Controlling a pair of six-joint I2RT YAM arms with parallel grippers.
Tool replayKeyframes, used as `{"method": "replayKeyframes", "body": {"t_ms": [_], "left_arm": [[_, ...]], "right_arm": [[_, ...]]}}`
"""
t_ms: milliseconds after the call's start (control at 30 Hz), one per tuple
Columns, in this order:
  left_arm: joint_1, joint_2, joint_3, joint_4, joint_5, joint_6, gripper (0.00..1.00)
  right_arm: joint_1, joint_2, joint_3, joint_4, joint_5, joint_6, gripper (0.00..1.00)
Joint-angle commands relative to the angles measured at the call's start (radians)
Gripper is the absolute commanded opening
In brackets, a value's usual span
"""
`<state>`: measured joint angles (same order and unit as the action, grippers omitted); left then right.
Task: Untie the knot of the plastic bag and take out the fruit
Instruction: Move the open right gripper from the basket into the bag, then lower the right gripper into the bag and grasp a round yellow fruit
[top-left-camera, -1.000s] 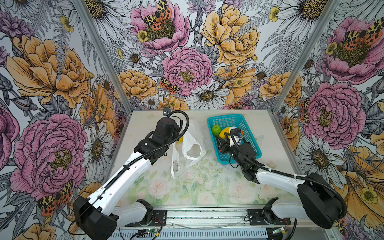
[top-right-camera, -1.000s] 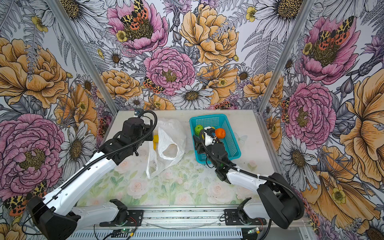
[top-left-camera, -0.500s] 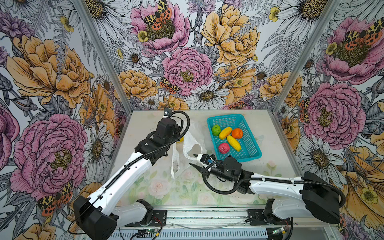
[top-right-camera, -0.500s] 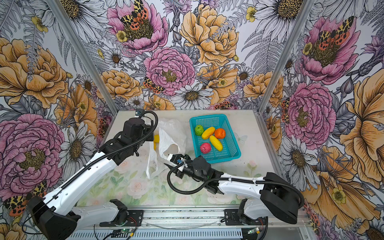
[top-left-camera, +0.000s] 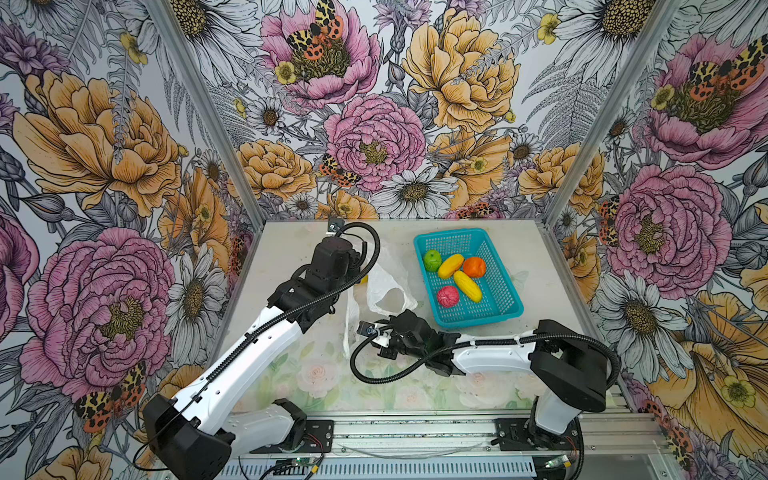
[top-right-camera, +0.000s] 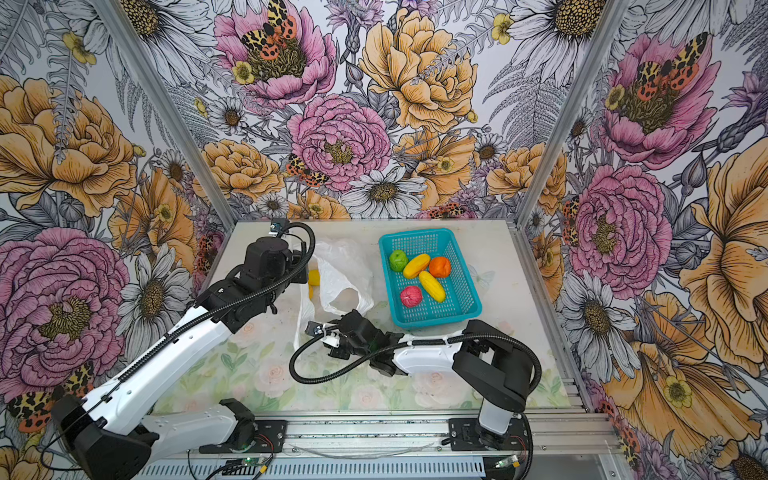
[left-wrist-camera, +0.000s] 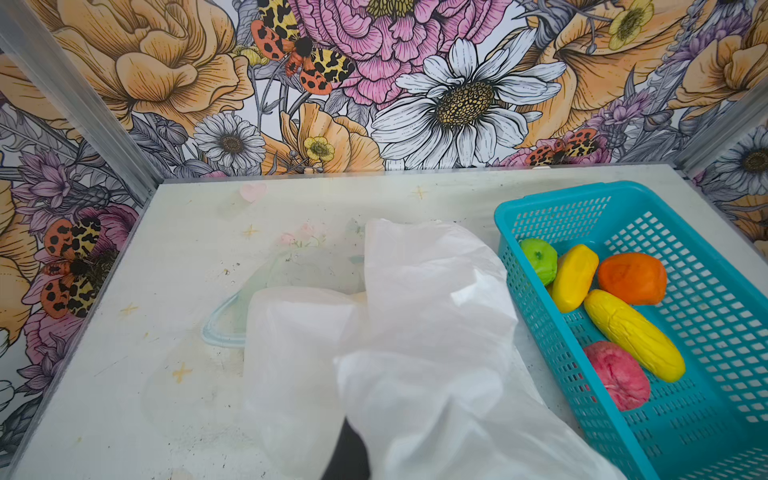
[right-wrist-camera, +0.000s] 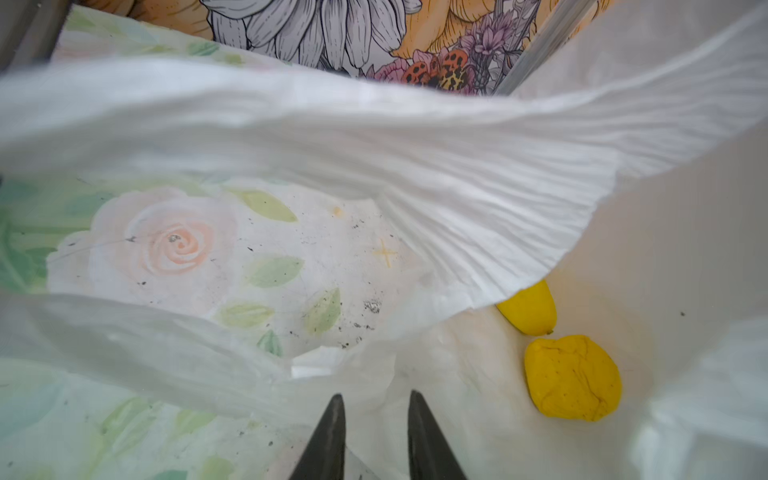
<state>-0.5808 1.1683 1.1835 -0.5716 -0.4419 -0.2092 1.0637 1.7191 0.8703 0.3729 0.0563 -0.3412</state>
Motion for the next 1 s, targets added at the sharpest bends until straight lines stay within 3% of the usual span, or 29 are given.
{"method": "replayKeyframes", "body": {"t_ms": [0, 233, 367, 600, 800, 967], "left_arm": [[-0.010, -0.012, -0.005, 0.029, -0.014, 0.007, 0.00], [-0.037, -0.054, -0.010, 0.030, -0.027, 0.021, 0.00], [-0.047, -0.071, -0.021, 0.033, -0.024, 0.017, 0.00], [-0.076, -0.068, -0.009, 0.031, -0.043, 0.031, 0.00], [-0.083, -0.085, -0.017, 0.033, -0.035, 0.031, 0.00], [-0.095, -0.063, -0.008, 0.030, -0.036, 0.035, 0.00]], "right_arm": [[-0.034, 0.028, 0.053, -0.032, 0.071, -0.006, 0.29], [-0.056, 0.085, 0.107, -0.083, 0.164, -0.029, 0.28], [-0.061, 0.100, 0.116, -0.092, 0.190, -0.029, 0.36], [-0.066, 0.113, 0.133, -0.108, 0.262, -0.050, 0.39], [-0.069, 0.085, 0.119, -0.086, 0.289, -0.023, 0.55], [-0.081, 0.073, 0.098, -0.028, 0.322, 0.010, 0.55]]}}
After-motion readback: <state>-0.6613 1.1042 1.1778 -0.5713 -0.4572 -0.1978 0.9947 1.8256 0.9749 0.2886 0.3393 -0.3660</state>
